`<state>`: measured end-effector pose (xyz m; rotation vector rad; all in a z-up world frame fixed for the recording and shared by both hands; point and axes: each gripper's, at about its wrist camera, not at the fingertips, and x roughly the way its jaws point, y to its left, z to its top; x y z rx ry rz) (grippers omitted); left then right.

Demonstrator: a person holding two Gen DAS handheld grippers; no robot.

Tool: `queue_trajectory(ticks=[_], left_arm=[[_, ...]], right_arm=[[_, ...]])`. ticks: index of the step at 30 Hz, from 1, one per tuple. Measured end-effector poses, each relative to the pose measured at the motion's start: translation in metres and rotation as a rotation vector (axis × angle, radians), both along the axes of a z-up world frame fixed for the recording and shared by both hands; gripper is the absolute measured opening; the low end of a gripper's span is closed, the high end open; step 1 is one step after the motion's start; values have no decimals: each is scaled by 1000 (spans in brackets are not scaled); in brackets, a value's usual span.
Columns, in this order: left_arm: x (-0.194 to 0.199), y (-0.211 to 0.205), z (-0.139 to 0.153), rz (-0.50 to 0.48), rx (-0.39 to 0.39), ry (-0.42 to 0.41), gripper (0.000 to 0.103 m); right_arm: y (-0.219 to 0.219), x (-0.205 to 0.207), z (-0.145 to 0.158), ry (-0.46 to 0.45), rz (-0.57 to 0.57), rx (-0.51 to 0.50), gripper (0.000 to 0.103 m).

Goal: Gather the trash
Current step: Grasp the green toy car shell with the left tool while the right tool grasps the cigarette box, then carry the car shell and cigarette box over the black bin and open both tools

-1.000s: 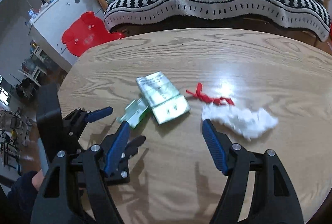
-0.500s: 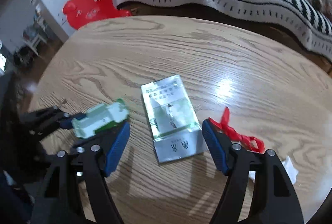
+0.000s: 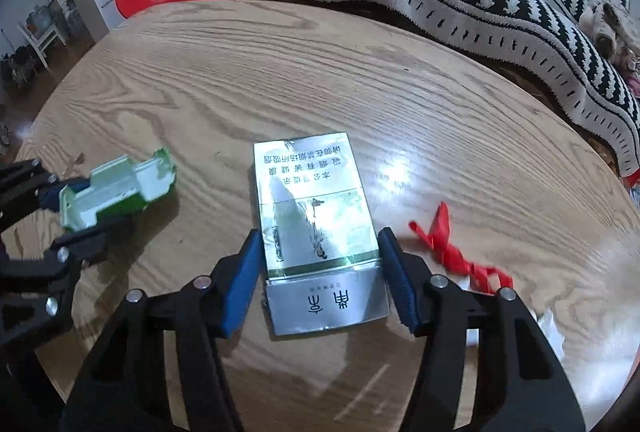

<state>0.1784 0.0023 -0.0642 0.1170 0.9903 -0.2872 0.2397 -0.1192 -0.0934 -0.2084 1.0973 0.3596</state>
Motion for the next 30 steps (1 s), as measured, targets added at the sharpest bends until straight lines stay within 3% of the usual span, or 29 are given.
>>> queue_trajectory(ticks=[7, 11, 16, 25, 30], left_arm=[[-35, -24, 33, -26, -62, -4, 33], [-73, -55, 60, -81, -115, -17, 33], [-125, -106, 85, -176, -174, -29, 33], [-234, -246, 117, -486, -230, -31, 33], [-291, -340, 103, -671, -213, 15, 33]], right_arm=[[-45, -58, 59, -45, -109, 103, 58], [-96, -123, 99, -108, -216, 88, 58], [-156, -198, 124, -136, -327, 102, 58], [-278, -358, 139, -177, -609, 133, 58], [-348, -450, 136, -195, -813, 154, 58]])
